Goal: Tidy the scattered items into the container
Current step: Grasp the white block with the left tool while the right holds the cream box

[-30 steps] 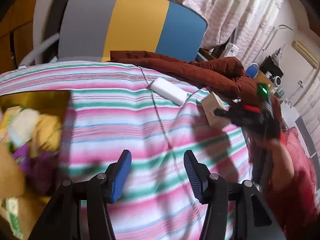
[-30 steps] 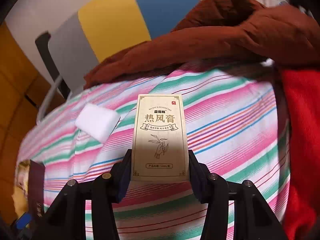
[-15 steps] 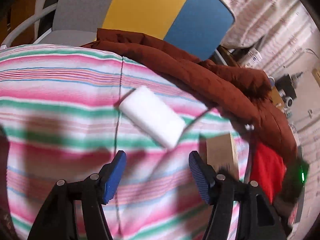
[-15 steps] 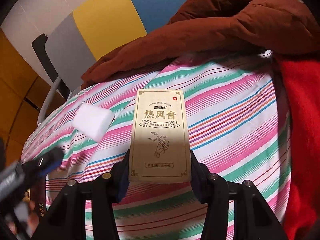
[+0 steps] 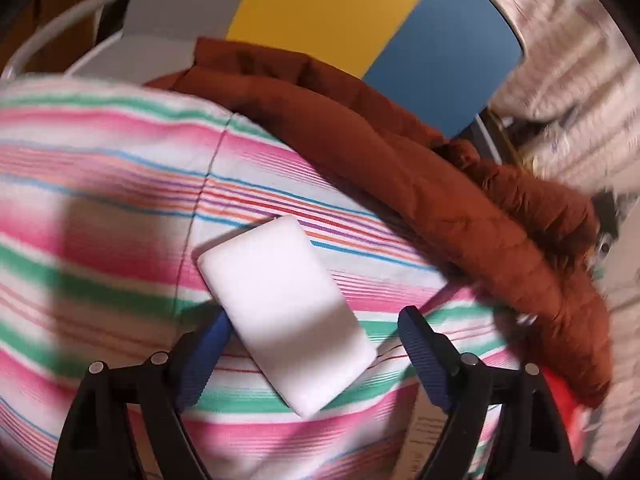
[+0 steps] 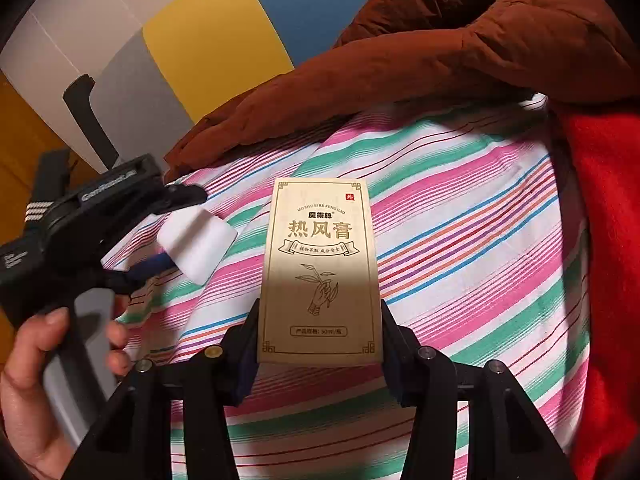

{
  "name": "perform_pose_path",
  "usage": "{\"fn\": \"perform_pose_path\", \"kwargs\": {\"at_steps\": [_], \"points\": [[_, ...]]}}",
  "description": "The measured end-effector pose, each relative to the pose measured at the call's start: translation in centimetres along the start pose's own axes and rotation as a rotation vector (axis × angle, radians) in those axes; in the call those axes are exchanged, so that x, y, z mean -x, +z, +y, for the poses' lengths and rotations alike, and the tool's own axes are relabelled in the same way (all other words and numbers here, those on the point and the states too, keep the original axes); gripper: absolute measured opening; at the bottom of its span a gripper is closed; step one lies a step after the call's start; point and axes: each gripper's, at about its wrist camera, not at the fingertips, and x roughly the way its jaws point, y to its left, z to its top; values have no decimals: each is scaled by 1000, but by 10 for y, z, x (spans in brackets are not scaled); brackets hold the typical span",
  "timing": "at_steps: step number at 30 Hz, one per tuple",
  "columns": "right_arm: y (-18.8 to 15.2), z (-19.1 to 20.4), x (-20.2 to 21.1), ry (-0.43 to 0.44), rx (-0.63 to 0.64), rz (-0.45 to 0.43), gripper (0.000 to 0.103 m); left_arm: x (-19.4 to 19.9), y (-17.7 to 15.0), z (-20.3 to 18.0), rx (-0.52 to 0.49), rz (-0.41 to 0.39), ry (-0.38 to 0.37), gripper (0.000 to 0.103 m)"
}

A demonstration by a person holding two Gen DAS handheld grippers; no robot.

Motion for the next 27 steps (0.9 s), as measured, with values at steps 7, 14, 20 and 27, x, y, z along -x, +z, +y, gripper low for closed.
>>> {"fn": "perform_pose_path", "kwargs": {"at_steps": [7, 14, 20, 27], "points": [[-1, 6, -1, -4, 13, -1, 51, 0, -21, -17, -272, -54, 120, 77], [-1, 6, -1, -14, 30, -4, 51, 21, -29, 17, -206, -110, 1, 36], [-1, 6, -2, -23, 48, -6, 51, 37, -53, 23, -233, -150, -27, 7], [-2, 4, -5, -31, 40, 7, 51, 42, -34, 32, -66, -84, -99, 40]]}}
